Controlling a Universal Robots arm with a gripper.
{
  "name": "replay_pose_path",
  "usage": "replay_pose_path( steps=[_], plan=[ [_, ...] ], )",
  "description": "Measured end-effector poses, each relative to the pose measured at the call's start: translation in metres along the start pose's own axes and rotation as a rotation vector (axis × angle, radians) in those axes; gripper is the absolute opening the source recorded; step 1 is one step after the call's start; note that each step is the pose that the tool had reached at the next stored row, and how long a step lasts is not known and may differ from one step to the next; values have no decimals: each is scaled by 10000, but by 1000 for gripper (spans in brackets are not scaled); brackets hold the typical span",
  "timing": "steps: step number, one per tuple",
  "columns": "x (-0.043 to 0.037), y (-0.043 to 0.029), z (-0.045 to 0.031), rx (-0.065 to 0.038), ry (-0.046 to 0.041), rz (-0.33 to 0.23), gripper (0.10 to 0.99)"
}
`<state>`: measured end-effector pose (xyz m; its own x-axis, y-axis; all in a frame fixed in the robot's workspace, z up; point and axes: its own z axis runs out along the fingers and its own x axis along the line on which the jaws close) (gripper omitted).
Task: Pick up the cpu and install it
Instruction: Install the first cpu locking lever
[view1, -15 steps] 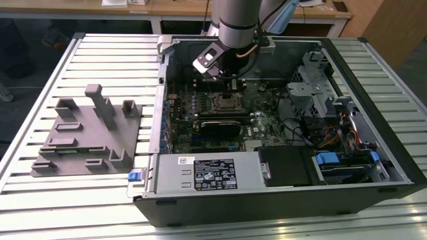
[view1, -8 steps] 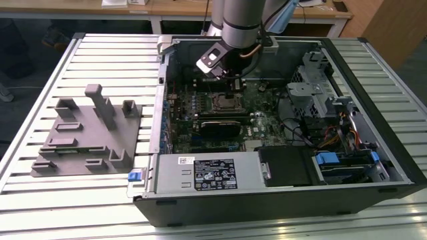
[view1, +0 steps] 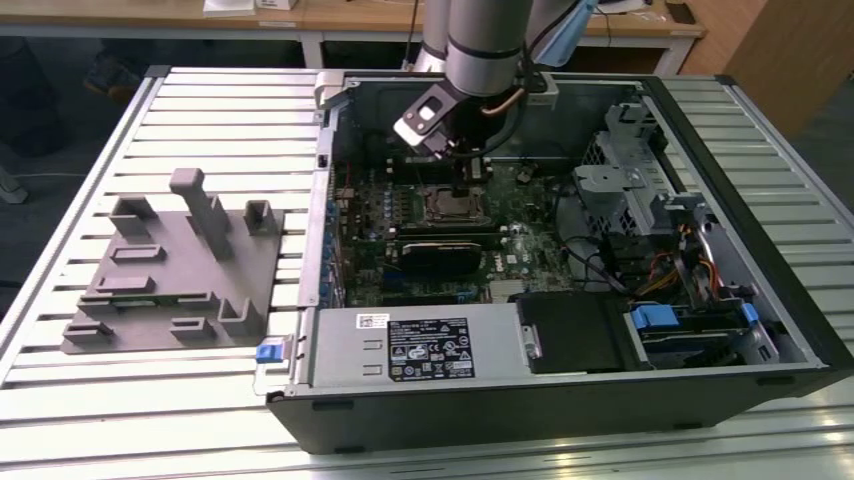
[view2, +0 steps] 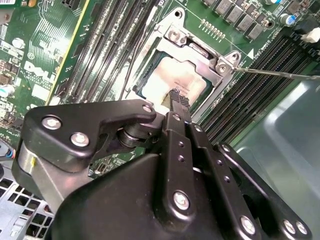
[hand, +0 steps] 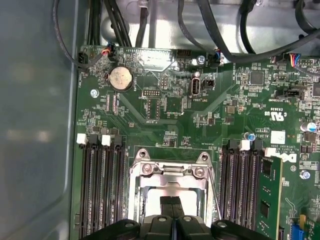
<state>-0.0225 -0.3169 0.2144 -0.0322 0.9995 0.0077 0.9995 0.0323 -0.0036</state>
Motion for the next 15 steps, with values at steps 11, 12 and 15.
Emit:
replay_pose_path(
  steps=[11,12,15],
  plan=[
    [1,-1,-153,-1,3,0,106],
    [1,-1,-173,-2,4,0,106],
    [2,-1,-236,-1,2,0,106]
  ],
)
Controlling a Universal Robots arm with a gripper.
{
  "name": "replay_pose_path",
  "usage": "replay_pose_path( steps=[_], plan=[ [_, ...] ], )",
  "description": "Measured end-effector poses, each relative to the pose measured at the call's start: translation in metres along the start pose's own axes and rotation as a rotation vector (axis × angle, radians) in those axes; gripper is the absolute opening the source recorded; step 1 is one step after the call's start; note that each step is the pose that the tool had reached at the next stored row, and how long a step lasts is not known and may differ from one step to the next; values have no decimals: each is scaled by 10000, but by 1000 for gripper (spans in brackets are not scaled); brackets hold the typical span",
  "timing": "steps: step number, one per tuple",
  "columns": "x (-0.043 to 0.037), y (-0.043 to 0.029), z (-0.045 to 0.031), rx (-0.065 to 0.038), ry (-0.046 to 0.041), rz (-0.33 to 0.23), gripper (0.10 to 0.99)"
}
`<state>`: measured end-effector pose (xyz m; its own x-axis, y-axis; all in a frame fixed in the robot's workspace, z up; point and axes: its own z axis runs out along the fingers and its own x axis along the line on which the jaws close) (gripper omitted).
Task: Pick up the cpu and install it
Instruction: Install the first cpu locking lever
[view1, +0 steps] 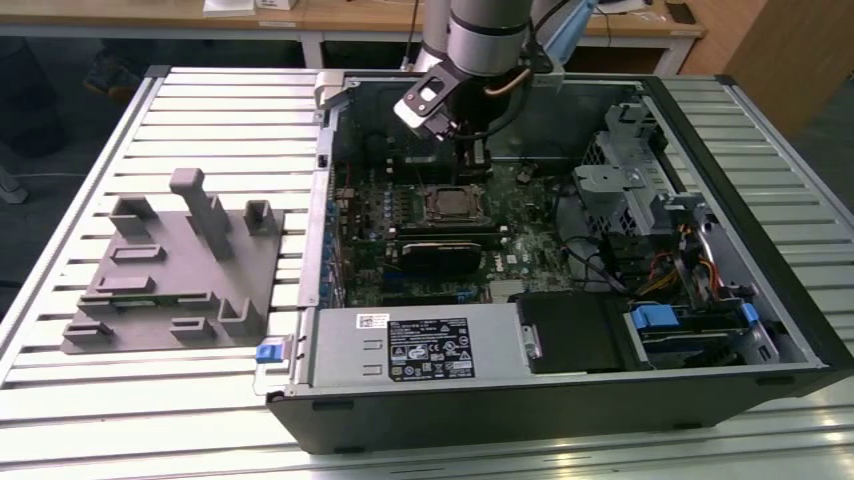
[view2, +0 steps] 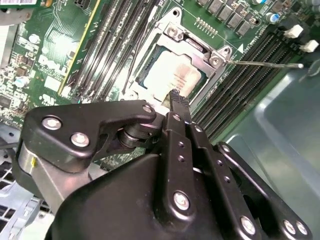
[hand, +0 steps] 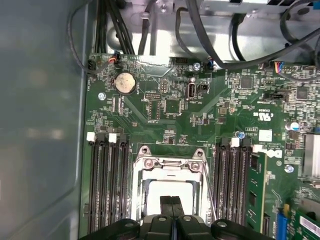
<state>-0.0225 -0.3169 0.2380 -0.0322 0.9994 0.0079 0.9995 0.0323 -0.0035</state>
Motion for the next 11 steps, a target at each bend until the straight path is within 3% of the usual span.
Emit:
replay_pose_path(
  steps=[11],
  plan=[
    [2,-1,-222,0,1,0,106]
  ],
)
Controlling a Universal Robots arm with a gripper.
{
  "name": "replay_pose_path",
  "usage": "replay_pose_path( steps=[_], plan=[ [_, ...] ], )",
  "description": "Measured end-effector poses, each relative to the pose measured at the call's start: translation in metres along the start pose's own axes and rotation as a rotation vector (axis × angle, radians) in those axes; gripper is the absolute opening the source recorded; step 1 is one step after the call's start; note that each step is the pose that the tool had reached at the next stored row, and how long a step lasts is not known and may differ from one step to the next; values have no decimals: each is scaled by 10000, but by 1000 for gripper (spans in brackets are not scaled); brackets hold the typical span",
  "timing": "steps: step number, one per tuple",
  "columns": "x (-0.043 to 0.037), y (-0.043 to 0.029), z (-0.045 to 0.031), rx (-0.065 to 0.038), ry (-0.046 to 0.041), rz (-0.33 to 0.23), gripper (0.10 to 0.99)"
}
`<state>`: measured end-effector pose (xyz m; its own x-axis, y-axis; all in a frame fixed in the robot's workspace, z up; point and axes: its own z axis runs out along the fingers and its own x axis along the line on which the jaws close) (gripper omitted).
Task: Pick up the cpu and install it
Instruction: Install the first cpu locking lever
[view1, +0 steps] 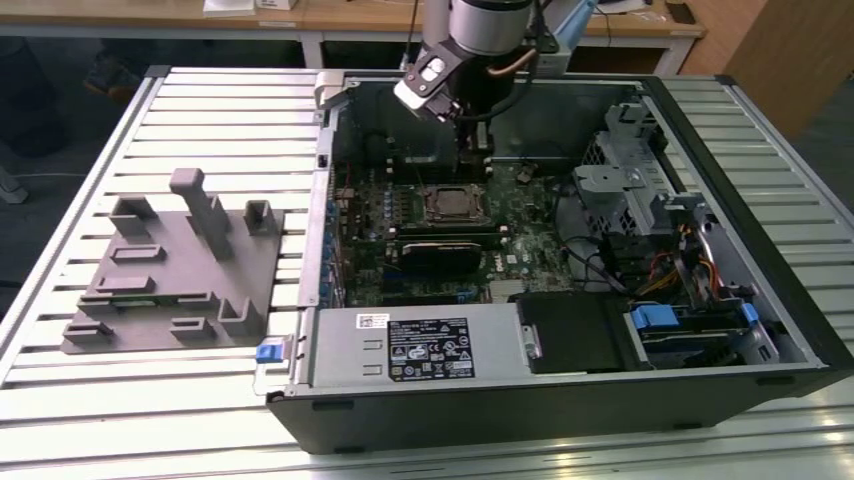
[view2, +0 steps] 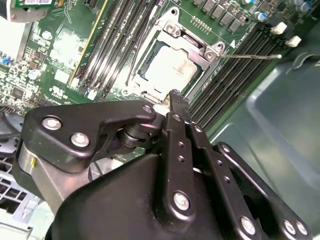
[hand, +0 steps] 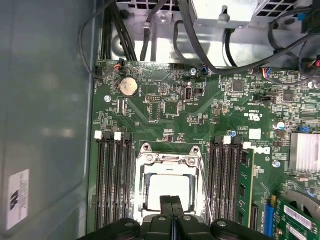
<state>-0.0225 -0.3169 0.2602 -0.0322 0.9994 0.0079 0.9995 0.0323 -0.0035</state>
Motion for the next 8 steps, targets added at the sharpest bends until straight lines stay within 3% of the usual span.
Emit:
replay_pose_path(
  steps=[8],
  plan=[
    [1,0,-110,0,0,0,106]
  ],
)
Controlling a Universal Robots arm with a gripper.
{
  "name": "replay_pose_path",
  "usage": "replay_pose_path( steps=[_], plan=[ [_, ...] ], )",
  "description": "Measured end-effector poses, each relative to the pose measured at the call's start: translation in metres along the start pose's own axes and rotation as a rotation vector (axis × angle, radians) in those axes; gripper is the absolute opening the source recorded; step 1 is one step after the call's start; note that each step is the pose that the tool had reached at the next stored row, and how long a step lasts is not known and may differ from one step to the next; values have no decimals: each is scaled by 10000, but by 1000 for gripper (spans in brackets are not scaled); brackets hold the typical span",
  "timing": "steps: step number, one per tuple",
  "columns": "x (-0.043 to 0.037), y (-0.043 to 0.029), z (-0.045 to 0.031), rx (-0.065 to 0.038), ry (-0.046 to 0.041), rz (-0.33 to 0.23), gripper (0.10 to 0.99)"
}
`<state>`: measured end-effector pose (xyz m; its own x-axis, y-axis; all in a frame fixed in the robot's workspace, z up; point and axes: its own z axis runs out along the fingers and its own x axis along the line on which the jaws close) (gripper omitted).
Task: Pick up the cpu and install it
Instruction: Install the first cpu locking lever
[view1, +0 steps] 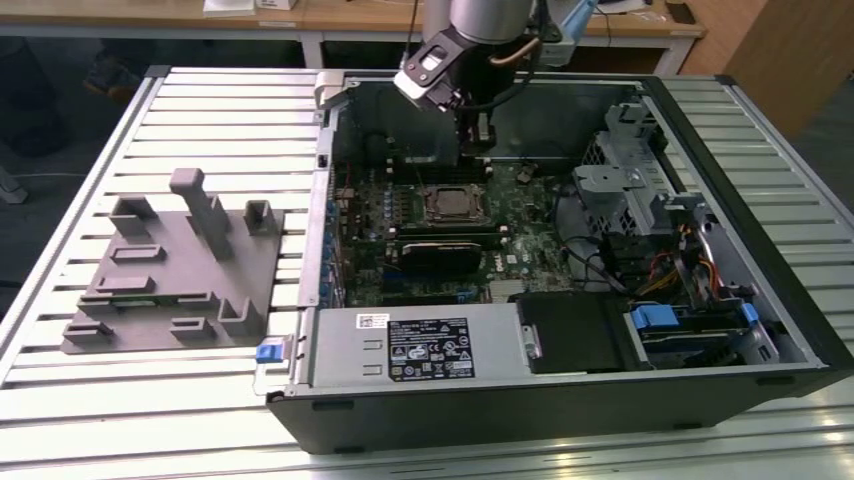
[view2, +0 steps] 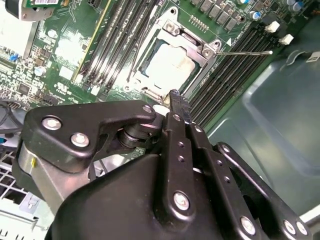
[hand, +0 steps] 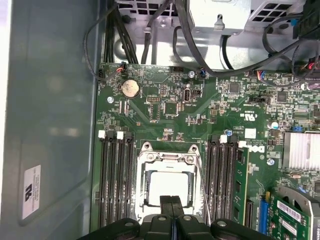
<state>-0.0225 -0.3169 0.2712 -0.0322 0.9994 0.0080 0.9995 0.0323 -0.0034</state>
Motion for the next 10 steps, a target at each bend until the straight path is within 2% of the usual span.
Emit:
replay_pose_path(
  steps=[5,10],
  plan=[
    [0,0,-19,-1,2,-18,106],
    [0,0,-20,7,-4,-819,106]
  ],
)
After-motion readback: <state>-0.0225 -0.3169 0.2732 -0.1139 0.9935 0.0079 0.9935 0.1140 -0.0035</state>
